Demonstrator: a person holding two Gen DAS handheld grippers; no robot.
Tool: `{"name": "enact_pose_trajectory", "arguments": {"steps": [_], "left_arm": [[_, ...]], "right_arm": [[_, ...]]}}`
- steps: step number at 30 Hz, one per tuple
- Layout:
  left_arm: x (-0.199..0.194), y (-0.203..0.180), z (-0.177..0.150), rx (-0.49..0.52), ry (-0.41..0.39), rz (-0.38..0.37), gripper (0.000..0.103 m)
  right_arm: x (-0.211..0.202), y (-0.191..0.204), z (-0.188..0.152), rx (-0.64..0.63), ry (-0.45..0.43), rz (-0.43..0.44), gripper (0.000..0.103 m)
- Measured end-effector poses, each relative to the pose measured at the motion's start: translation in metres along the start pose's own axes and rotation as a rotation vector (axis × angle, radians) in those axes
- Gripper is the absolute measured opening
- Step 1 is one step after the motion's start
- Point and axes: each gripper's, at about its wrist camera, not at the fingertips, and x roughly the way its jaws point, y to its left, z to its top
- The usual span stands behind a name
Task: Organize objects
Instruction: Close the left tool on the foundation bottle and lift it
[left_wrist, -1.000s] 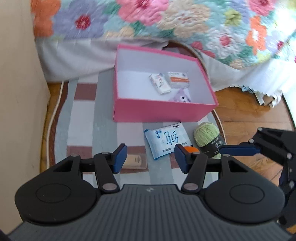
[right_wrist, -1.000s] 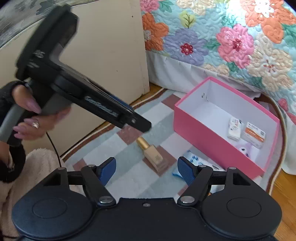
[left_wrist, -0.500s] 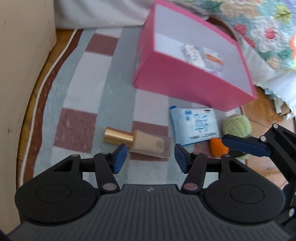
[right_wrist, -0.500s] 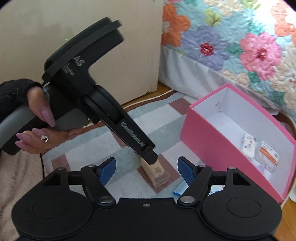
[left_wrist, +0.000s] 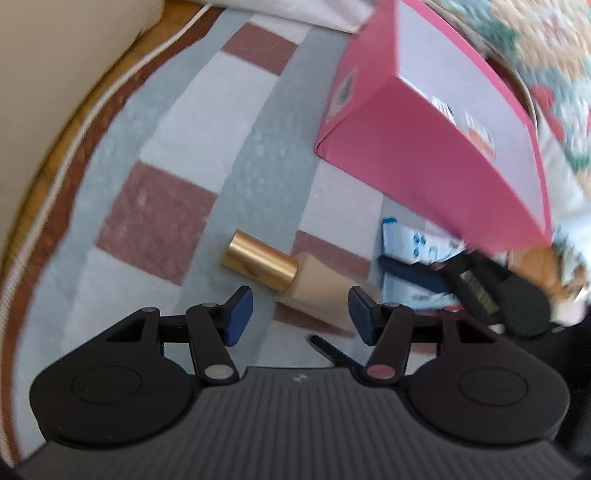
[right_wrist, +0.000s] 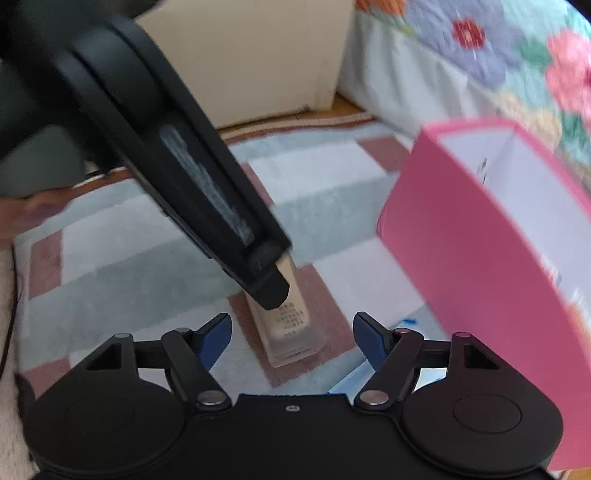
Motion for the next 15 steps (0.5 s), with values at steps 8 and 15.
{"name": "enact_pose_trajectory", "arguments": {"steps": [8,15], "left_arm": [[0.009,0.005,-0.002,-0.071,0.004,-0.075,0.048],[0.015,0.014,-0.007,-0.196,0.004,-0.163,0.048]], "right_arm": [[0.004,-0.014,-0.004,0.216,0.033,0.06,0.051],[-0.008,-0.005,-0.022,0.426,-0.023,0.02,0.048]]}}
